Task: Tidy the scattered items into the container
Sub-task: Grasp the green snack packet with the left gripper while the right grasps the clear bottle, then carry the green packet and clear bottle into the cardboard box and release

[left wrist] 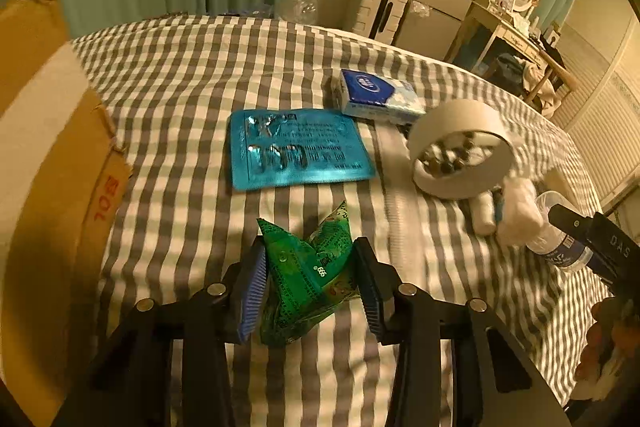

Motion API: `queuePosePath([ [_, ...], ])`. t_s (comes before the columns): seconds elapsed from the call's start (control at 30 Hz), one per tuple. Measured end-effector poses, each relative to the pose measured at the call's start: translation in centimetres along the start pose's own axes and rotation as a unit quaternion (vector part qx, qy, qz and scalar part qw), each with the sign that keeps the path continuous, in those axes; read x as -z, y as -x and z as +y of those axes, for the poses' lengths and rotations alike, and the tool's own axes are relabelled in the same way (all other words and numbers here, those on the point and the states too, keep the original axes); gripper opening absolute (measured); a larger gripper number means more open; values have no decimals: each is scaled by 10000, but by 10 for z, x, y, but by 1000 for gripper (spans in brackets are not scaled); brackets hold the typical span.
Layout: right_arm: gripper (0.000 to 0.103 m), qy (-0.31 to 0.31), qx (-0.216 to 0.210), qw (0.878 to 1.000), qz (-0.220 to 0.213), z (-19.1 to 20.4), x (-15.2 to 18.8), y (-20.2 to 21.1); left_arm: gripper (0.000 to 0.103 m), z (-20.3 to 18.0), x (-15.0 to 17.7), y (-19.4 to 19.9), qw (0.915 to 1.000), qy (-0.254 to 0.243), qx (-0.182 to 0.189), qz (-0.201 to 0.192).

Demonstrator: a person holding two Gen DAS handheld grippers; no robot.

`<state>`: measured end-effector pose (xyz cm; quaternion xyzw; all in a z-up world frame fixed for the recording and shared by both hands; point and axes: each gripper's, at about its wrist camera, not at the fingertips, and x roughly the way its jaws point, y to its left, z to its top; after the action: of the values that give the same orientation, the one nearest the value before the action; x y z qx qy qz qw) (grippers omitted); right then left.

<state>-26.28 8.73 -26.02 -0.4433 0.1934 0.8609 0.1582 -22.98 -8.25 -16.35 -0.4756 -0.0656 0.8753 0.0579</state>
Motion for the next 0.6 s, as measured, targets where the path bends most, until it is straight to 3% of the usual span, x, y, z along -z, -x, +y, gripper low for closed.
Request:
queuePosePath([
  [0.3,95,100,-170,9996,-215,-4,33,68,42,-20,27,62,9997,-202,120,-39],
  [0.6,95,333,-456,9982,-221,16,79,123,42,-30,41,128,9988,-253,176,-377],
])
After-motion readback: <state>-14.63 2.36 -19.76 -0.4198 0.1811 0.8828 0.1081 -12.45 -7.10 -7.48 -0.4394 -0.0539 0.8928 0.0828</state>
